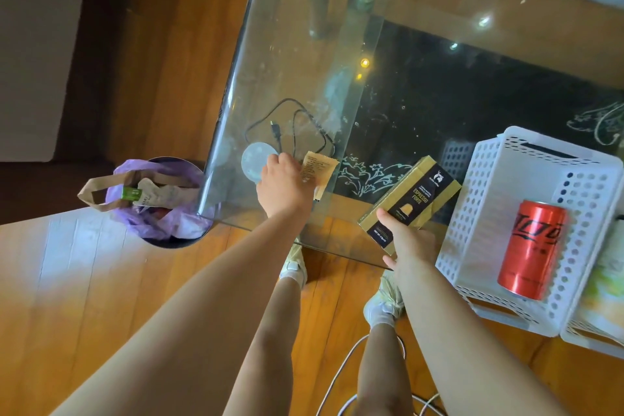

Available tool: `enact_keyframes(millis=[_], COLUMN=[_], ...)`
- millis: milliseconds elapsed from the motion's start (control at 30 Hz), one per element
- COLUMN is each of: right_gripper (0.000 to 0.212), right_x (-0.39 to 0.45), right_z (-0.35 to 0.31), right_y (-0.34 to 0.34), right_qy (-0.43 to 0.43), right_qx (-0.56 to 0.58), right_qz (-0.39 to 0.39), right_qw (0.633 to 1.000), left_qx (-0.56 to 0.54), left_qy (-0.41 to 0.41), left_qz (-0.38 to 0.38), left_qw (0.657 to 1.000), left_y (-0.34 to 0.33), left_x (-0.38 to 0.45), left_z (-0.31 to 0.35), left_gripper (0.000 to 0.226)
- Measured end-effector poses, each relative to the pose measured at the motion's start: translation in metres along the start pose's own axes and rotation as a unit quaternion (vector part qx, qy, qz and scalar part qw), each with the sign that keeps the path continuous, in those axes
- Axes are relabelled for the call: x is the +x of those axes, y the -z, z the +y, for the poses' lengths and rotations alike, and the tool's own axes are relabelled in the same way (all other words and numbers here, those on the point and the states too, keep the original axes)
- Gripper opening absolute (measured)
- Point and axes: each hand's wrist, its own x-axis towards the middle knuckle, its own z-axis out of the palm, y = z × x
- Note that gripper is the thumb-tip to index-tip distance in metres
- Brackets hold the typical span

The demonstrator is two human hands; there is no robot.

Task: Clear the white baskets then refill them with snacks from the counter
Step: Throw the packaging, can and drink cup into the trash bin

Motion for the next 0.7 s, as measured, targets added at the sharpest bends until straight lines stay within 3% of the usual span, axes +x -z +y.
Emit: enact_keyframes(millis=[100,200,300,400,533,633,700], right_gripper=[0.062,0.064,0.061,0.069,0.059,0.057,0.056], right_x=[-0.002,-0.01,-0.023,-0.043,-0.068,-0.093,-0.099], right_z=[-0.001,0.002,0.004,0.006,0.01,0.024,0.019], right_y=[0.0,0.0,-0.004,-0.015,-0.051,-0.104,-0.113], right_qy=[0.035,0.063,0.128,0.177,0.219,0.243,0.255], right_qx=[-0.001,-0.022,-0.097,-0.164,-0.228,-0.288,-0.302], right_qz=[-0.001,-0.011,-0.036,-0.095,-0.204,-0.27,-0.294], right_qw=[0.999,0.998,0.986,0.966,0.926,0.886,0.87], left_qx=[-0.045,-0.162,-0.269,-0.35,-0.43,-0.456,-0.459], left_qy=[0.0,0.007,0.019,0.073,0.18,0.261,0.284], left_qz=[-0.012,-0.035,-0.022,0.026,0.081,0.121,0.113], left_qw=[0.999,0.986,0.963,0.934,0.881,0.842,0.834], left_y=[0.002,0.005,0.016,0.029,0.049,0.062,0.062], left_x=[-0.007,-0.02,-0.035,-0.043,-0.05,-0.045,-0.039], left_z=[-0.003,-0.018,-0.044,-0.086,-0.153,-0.218,-0.225], left_gripper=[0.012,0.025,0.018,0.016,0.017,0.011,0.013])
